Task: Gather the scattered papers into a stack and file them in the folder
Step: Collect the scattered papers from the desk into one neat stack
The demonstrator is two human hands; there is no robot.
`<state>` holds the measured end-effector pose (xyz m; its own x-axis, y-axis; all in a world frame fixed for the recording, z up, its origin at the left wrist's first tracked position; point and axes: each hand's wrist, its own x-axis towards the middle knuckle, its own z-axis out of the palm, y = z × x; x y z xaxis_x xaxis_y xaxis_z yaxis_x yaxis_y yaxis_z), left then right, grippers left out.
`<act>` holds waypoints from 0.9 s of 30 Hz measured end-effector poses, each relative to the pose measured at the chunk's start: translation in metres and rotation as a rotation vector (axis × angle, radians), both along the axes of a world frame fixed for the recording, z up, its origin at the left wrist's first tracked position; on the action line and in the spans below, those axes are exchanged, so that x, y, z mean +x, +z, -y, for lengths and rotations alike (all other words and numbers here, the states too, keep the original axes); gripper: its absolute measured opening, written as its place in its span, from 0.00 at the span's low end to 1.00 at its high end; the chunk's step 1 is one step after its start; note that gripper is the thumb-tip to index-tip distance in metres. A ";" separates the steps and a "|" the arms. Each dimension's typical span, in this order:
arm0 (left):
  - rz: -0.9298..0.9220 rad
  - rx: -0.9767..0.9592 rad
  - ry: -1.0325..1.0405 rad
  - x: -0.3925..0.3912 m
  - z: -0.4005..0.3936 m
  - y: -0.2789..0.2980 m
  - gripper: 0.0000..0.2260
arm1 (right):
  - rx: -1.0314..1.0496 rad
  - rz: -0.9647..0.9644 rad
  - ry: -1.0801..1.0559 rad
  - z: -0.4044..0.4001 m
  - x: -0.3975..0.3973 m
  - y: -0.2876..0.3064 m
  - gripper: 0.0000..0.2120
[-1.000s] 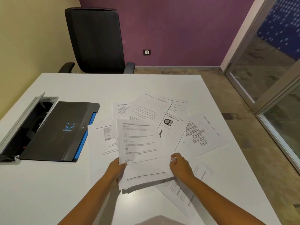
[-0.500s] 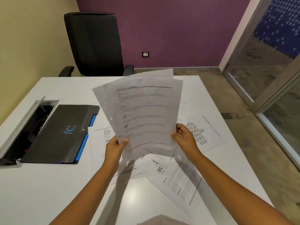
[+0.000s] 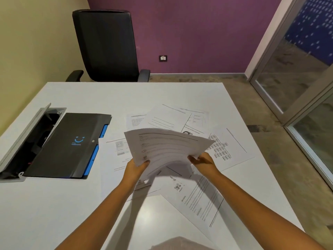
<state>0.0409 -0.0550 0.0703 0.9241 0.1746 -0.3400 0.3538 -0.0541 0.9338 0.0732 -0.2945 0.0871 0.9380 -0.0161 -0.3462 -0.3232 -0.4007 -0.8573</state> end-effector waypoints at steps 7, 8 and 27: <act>-0.030 0.130 0.154 -0.005 -0.017 -0.008 0.19 | -0.033 0.068 -0.108 -0.015 0.016 -0.004 0.07; -0.053 0.116 0.174 -0.007 -0.019 -0.009 0.19 | -0.047 0.072 -0.067 -0.022 0.017 -0.004 0.10; -0.471 0.498 0.464 -0.037 -0.083 -0.046 0.15 | -0.187 -0.263 0.158 -0.111 0.012 -0.062 0.22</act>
<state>0.0043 0.0278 0.0241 0.5008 0.7359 -0.4556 0.7903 -0.1742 0.5874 0.0848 -0.1834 0.0254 0.8133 0.0360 -0.5808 -0.4445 -0.6057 -0.6600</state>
